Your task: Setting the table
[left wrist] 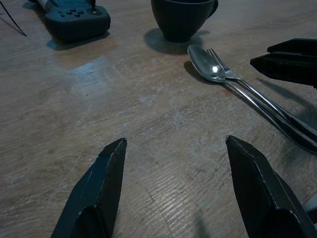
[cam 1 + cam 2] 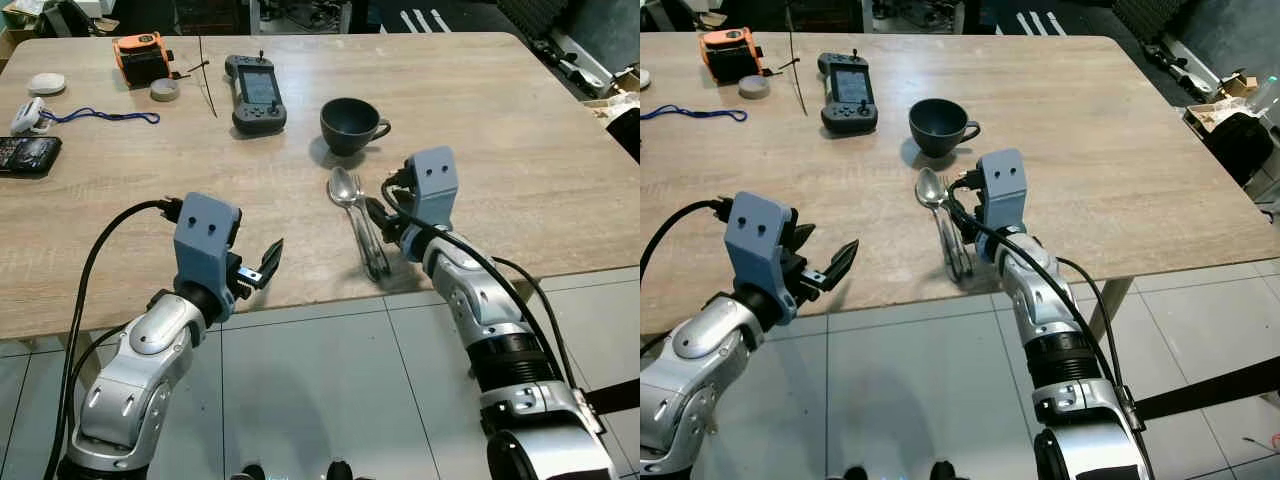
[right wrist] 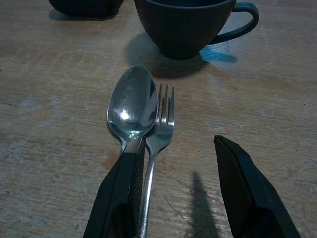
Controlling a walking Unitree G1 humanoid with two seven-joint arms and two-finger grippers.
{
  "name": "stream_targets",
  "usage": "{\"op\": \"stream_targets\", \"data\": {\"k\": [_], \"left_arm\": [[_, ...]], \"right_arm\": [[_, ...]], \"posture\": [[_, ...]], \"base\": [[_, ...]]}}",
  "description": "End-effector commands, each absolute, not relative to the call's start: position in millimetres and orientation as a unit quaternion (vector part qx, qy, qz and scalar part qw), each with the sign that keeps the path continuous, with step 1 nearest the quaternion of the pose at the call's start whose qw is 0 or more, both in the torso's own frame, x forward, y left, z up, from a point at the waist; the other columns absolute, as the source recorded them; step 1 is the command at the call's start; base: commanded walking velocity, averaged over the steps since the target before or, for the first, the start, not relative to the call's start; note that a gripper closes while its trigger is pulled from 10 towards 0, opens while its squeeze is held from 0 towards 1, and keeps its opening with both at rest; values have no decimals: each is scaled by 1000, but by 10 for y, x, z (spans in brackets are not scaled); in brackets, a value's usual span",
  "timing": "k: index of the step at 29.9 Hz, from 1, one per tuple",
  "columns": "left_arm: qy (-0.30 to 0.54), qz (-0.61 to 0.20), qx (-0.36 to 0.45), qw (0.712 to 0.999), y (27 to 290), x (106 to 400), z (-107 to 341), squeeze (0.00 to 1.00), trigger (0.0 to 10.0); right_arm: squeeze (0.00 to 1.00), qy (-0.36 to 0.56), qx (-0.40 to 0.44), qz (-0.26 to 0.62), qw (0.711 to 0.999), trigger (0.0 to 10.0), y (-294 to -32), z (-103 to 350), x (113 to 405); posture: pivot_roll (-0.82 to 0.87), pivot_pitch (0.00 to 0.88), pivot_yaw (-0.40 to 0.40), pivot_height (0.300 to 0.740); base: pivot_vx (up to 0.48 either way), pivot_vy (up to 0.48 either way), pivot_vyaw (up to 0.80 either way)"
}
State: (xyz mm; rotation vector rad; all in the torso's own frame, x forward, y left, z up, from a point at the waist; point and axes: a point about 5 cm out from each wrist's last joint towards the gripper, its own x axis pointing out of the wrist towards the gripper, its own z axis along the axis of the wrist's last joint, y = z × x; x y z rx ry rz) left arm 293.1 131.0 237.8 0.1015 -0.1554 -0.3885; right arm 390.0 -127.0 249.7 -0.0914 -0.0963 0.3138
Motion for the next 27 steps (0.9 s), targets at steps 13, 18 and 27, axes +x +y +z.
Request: {"op": "stream_targets", "data": {"k": [13,18,27], "left_arm": [[-67,-197,49,977,1306,2901,2344,0,10000],[-66,-196,50,977,1313,2896,2341,0,10000],[-65,-197,49,977,1305,2903,2338,0,10000]], "right_arm": [[0,1,-64,150,987,10000,-1275,2176,3878],[0,4,-73,151,986,9647,-1267,2138,3869],[0,5,-108,147,983,4078,-1275,2086,3849]], "posture": [[112,324,19,740],[113,327,20,740],[110,332,19,740]], "base": [[0,0,0],[0,0,0],[0,0,0]]}}
